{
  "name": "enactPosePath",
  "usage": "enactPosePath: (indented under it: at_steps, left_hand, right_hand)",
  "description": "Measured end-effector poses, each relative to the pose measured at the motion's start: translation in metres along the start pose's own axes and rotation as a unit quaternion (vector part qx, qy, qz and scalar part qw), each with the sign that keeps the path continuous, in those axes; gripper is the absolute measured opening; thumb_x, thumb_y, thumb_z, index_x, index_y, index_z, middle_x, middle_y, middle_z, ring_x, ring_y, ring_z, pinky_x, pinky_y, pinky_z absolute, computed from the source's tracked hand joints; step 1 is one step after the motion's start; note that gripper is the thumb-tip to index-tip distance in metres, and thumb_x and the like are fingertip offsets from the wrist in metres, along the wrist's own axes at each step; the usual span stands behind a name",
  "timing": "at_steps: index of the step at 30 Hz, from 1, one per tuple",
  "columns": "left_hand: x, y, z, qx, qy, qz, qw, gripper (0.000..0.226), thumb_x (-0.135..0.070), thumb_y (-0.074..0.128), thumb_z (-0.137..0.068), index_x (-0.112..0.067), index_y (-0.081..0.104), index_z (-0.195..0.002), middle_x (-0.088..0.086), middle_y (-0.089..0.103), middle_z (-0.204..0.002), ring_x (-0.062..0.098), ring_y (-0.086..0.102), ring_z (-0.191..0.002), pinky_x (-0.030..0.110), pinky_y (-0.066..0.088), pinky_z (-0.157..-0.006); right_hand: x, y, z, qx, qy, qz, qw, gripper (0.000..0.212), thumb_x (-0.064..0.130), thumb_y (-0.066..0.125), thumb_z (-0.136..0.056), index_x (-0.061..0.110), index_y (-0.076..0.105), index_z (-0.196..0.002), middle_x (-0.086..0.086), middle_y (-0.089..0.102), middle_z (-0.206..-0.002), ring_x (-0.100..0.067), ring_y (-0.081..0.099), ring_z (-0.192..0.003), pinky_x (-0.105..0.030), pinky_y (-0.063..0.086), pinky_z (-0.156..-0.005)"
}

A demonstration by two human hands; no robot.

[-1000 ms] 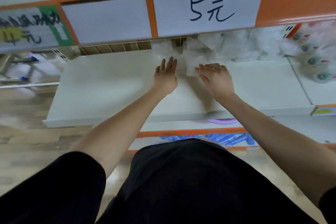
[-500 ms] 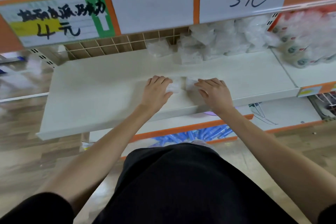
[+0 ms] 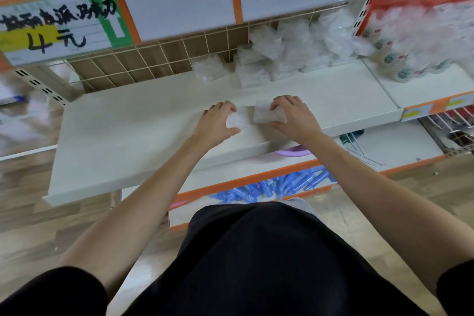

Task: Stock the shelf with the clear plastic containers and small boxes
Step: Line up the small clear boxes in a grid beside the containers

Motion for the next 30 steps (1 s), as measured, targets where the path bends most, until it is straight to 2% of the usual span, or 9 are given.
enactPosePath:
  at_steps: [5, 9, 14, 18, 25, 27, 30]
  left_hand:
    - [-0.048, 0.001, -0.007, -0.038, 0.002, 0.038, 0.999, 0.061, -0.032, 0.077, -0.076, -0.016, 0.048, -0.127, 0.001, 0.057, -0.126, 0.022, 0.052, -0.116, 0.034, 0.036, -0.096]
    - [-0.115, 0.015, -0.016, -0.039, 0.004, 0.082, 0.996, 0.067, -0.031, 0.081, -0.071, -0.016, 0.048, -0.128, 0.003, 0.058, -0.123, 0.021, 0.051, -0.117, 0.038, 0.039, -0.1]
    - [-0.212, 0.05, -0.029, -0.05, 0.018, 0.111, 0.992, 0.073, -0.028, 0.084, -0.066, -0.018, 0.049, -0.129, 0.004, 0.059, -0.117, 0.019, 0.052, -0.111, 0.031, 0.038, -0.095]
    - [-0.286, 0.082, -0.045, -0.04, 0.036, 0.115, 0.992, 0.071, -0.03, 0.084, -0.065, -0.018, 0.051, -0.127, 0.004, 0.061, -0.115, 0.022, 0.055, -0.11, 0.033, 0.041, -0.094]
    - [-0.384, 0.118, -0.079, -0.031, 0.063, 0.145, 0.987, 0.064, -0.03, 0.085, -0.067, -0.013, 0.056, -0.122, 0.007, 0.065, -0.117, 0.024, 0.058, -0.11, 0.032, 0.045, -0.09]
    - [-0.409, 0.126, -0.092, -0.022, 0.076, 0.144, 0.986, 0.065, -0.034, 0.085, -0.067, -0.013, 0.058, -0.122, 0.008, 0.067, -0.116, 0.023, 0.06, -0.11, 0.031, 0.046, -0.09]
    - [-0.444, 0.136, -0.116, -0.02, 0.092, 0.148, 0.984, 0.073, -0.051, 0.078, -0.06, -0.016, 0.059, -0.121, 0.006, 0.068, -0.113, 0.02, 0.061, -0.106, 0.034, 0.049, -0.09]
  right_hand:
    - [-0.033, -0.046, 0.015, -0.057, -0.026, -0.021, 0.998, 0.043, 0.025, 0.08, -0.079, 0.011, 0.063, -0.116, -0.006, 0.061, -0.124, -0.034, 0.051, -0.115, -0.041, 0.042, -0.095]
    - [-0.084, -0.097, 0.041, -0.085, -0.013, -0.022, 0.996, 0.042, 0.025, 0.082, -0.076, 0.013, 0.066, -0.113, -0.005, 0.063, -0.123, -0.034, 0.053, -0.113, -0.042, 0.043, -0.094]
    - [-0.155, -0.158, 0.081, -0.126, 0.012, -0.04, 0.991, 0.04, 0.024, 0.081, -0.077, 0.013, 0.065, -0.112, -0.005, 0.062, -0.122, -0.032, 0.053, -0.112, -0.035, 0.039, -0.091]
    - [-0.213, -0.2, 0.116, -0.127, 0.026, -0.034, 0.991, 0.041, 0.027, 0.081, -0.078, 0.014, 0.064, -0.113, -0.006, 0.062, -0.118, -0.032, 0.051, -0.109, -0.04, 0.042, -0.089]
    - [-0.303, -0.255, 0.155, -0.137, 0.054, -0.024, 0.989, 0.042, 0.026, 0.08, -0.079, 0.012, 0.063, -0.115, -0.007, 0.061, -0.121, -0.032, 0.05, -0.114, -0.035, 0.038, -0.09]
    - [-0.328, -0.268, 0.16, -0.146, 0.061, -0.025, 0.987, 0.042, 0.025, 0.08, -0.08, 0.012, 0.063, -0.116, -0.008, 0.061, -0.121, -0.032, 0.049, -0.114, -0.035, 0.038, -0.091]
    - [-0.365, -0.285, 0.163, -0.159, 0.076, -0.026, 0.984, 0.041, 0.025, 0.079, -0.081, 0.012, 0.063, -0.116, -0.008, 0.06, -0.123, -0.033, 0.049, -0.117, -0.036, 0.038, -0.094]
Point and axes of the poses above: each hand's wrist, its own z-axis away from the middle knuckle, its own y-axis out of the palm, x = y × z, the point moved 7 cm from there along -z, towards the middle knuckle
